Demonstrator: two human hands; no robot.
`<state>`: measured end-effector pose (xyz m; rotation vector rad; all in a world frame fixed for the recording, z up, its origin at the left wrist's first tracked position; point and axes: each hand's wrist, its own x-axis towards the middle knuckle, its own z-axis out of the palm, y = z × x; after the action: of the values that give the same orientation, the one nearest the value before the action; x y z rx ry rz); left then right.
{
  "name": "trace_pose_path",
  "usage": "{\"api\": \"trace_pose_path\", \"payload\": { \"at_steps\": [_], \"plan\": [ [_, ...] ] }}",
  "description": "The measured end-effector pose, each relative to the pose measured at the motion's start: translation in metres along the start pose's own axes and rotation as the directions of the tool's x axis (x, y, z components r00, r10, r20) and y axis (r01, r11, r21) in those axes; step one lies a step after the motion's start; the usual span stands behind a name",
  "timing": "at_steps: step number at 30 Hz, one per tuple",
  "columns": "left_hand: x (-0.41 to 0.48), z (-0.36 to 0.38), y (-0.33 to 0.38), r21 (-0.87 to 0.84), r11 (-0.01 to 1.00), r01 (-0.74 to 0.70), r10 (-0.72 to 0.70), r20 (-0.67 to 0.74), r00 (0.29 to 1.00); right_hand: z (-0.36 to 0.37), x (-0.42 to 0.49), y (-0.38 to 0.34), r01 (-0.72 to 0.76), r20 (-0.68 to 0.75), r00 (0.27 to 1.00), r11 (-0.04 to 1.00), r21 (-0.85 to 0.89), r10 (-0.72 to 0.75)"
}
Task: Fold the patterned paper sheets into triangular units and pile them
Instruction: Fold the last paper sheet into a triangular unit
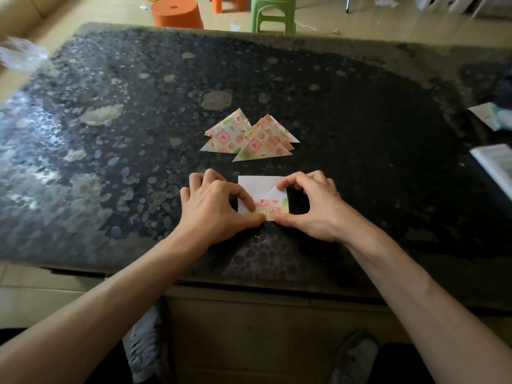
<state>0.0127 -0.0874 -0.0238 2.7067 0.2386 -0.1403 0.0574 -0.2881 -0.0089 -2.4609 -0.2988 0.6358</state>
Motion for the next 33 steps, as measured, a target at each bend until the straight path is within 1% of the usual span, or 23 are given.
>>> {"api": "trace_pose_path", "payload": {
  "at_steps": [3,9,13,16,22,24,27,30,33],
  "plan": [
    [0.000,0.000,-0.002,-0.003,1.000,0.002,-0.002,0.007,1.000,-0.001,0.002,0.002,0.005,0.012,1.000,1.000,0.028,-0.006],
    [0.000,0.001,-0.002,0.001,1.000,-0.005,0.005,-0.001,1.000,-0.005,0.003,0.002,-0.013,0.035,0.999,1.000,0.023,0.012],
    [0.000,0.001,-0.002,-0.003,1.000,-0.003,0.003,-0.002,1.000,-0.004,0.003,0.002,-0.001,0.020,1.000,1.000,0.018,0.000],
    [0.000,0.000,-0.002,-0.004,1.000,-0.001,0.001,0.013,1.000,-0.006,0.004,0.003,-0.012,0.045,0.999,0.999,0.042,0.010],
    [-0.001,-0.005,-0.004,-0.028,1.000,-0.005,0.005,0.029,1.000,-0.007,0.005,0.002,-0.011,0.040,0.999,1.000,0.029,0.010],
    [0.000,-0.007,-0.009,-0.053,0.998,-0.021,0.021,0.011,1.000,-0.008,0.005,0.003,-0.011,0.046,0.999,1.000,0.025,0.010],
    [0.001,-0.006,-0.017,-0.044,0.999,-0.019,0.017,-0.043,0.999,-0.007,0.004,0.002,-0.008,0.050,0.999,0.999,0.043,0.006],
    [0.001,-0.003,-0.020,0.003,1.000,-0.001,0.001,-0.057,0.998,-0.002,0.004,0.002,-0.011,-0.023,1.000,0.997,0.080,0.013],
    [0.002,-0.004,-0.020,-0.021,0.999,-0.024,0.024,-0.023,0.999,0.006,0.006,0.002,0.016,-0.125,0.992,0.996,0.084,-0.005]
  ]
}}
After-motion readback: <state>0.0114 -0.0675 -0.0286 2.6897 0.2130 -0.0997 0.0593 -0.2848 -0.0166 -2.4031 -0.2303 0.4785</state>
